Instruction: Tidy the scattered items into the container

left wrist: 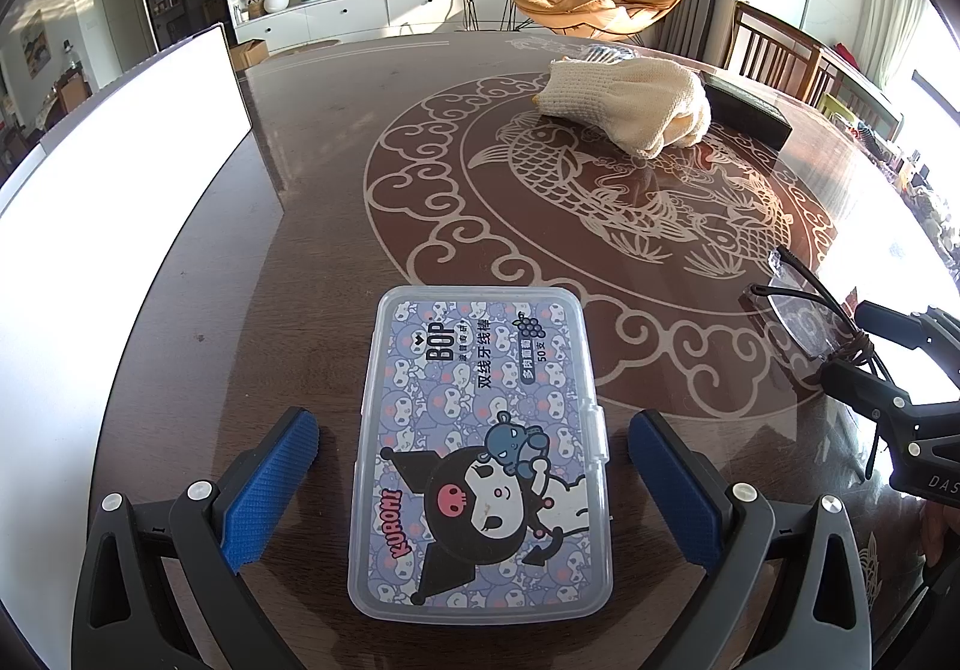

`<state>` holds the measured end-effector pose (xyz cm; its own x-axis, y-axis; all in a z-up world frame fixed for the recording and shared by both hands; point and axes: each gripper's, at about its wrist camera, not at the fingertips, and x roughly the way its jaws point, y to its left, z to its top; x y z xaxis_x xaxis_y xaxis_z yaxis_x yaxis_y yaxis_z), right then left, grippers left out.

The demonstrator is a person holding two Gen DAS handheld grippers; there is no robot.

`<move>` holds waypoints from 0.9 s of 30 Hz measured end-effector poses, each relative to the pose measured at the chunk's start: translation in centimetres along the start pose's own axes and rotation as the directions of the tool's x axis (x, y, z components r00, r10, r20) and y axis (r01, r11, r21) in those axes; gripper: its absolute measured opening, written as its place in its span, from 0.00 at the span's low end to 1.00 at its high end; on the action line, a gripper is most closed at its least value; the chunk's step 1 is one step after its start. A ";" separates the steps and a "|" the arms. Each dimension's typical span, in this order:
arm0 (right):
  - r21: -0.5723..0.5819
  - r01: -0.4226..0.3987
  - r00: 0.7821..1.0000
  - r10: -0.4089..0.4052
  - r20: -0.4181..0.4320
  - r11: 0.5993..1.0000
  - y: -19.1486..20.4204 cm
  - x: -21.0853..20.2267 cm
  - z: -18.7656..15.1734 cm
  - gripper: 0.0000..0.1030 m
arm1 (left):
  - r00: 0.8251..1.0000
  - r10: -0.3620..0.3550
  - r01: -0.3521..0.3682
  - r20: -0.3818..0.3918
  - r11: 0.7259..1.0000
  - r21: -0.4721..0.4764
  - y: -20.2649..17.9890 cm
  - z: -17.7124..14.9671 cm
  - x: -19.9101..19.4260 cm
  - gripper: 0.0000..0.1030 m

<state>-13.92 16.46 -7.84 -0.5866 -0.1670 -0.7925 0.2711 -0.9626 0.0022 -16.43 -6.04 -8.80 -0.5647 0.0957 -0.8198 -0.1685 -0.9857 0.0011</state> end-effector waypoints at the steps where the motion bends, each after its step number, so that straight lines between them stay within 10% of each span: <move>1: 0.000 0.000 1.000 0.000 0.000 1.000 0.0 0.0 0.0 0.71 | 1.000 0.000 0.000 0.000 1.000 0.000 0.0 0.0 0.0 1.00; 27: -0.023 -0.012 1.000 0.011 -0.010 1.000 0.2 0.0 0.1 0.72 | 1.000 -0.009 0.009 -0.004 1.000 0.014 0.1 0.0 -0.1 1.00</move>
<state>-13.93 16.30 -7.79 -0.5755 -0.1757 -0.7987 0.2951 -0.9555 -0.0024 -16.42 -6.12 -8.76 -0.5598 0.1041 -0.8221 -0.1853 -0.9827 0.0017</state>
